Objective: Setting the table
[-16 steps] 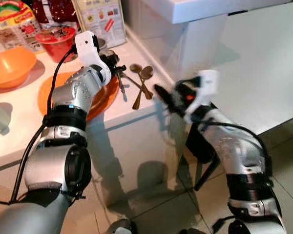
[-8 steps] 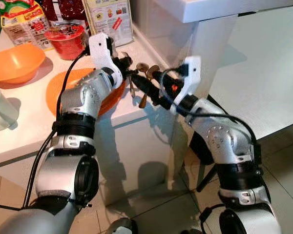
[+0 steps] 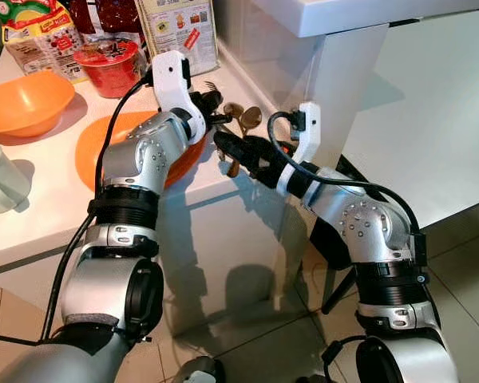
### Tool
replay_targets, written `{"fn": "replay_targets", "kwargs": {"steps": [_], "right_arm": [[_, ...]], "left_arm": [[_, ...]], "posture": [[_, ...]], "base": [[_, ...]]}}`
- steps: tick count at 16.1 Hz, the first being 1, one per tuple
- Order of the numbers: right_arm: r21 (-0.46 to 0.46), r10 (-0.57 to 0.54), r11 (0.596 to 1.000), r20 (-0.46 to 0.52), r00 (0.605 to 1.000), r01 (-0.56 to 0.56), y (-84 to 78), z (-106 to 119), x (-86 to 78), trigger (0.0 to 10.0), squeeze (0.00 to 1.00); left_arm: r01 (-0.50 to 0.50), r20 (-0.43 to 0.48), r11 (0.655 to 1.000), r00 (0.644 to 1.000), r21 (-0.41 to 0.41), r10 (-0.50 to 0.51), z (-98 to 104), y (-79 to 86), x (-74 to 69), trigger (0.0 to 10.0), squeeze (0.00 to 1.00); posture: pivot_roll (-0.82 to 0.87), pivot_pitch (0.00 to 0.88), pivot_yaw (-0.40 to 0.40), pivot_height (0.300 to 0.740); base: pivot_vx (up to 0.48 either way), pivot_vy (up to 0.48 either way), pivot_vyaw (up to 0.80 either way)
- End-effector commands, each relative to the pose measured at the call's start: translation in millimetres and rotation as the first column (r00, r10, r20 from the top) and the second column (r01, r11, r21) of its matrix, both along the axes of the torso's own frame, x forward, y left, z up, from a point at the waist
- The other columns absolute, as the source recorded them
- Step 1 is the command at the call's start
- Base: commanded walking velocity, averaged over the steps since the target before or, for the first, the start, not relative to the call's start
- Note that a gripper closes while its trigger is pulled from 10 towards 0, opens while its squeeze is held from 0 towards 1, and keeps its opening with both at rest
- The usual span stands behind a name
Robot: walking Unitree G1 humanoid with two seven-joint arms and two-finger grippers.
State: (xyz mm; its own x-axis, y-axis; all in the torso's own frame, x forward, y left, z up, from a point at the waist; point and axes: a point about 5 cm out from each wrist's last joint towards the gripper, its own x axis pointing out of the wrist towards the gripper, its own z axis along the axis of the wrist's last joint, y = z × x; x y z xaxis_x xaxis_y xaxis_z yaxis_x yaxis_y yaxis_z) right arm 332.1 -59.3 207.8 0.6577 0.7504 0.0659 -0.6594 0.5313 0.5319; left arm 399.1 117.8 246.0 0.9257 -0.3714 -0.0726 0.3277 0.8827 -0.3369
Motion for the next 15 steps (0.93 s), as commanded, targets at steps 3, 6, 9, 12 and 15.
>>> {"fn": "replay_targets", "kwargs": {"steps": [3,6,9,12,15], "right_arm": [[0.039,0.020,0.999,-0.032,0.999,-0.018,1.2,3,-0.2,10.0,0.00],[0.045,0.027,0.999,-0.035,0.999,-0.026,1.1,4,0.3,10.0,0.00],[0.073,0.035,0.997,-0.051,0.998,-0.031,0.9,4,-1.0,4.4,0.00],[0.091,0.033,0.996,-0.074,0.997,-0.026,-0.6,0,-1.2,0.0,0.00],[0.109,0.031,0.994,-0.087,0.996,-0.021,-1.4,0,-0.3,0.0,0.00]], "left_arm": [[0.048,0.007,0.999,0.999,-0.001,-0.048,3,-8.2,-4.2,0.0,0.00],[0.062,0.007,0.998,0.998,0.004,-0.062,3,-11.2,-5.1,0.0,0.00],[0.078,0.005,0.997,0.997,-0.022,-0.078,6,-14.0,-6.5,0.0,0.00],[0.087,0.005,0.995,0.996,-0.053,-0.086,10,-15.6,-6.5,0.0,0.00],[0.089,0.005,0.994,0.996,-0.056,-0.089,11,-16.0,-6.8,0.0,0.00]], "posture": [[-0.02,0.048,0.054,0.740],[-0.02,0.048,0.057,0.740],[-0.02,0.048,0.058,0.740],[-0.02,0.050,0.059,0.740],[-0.02,0.052,0.060,0.740]], "base": [[0.000,0.000,0.00],[0.000,0.000,0.00],[0.000,0.000,0.00],[0.000,0.000,0.00],[0.000,0.000,0.00]]}}
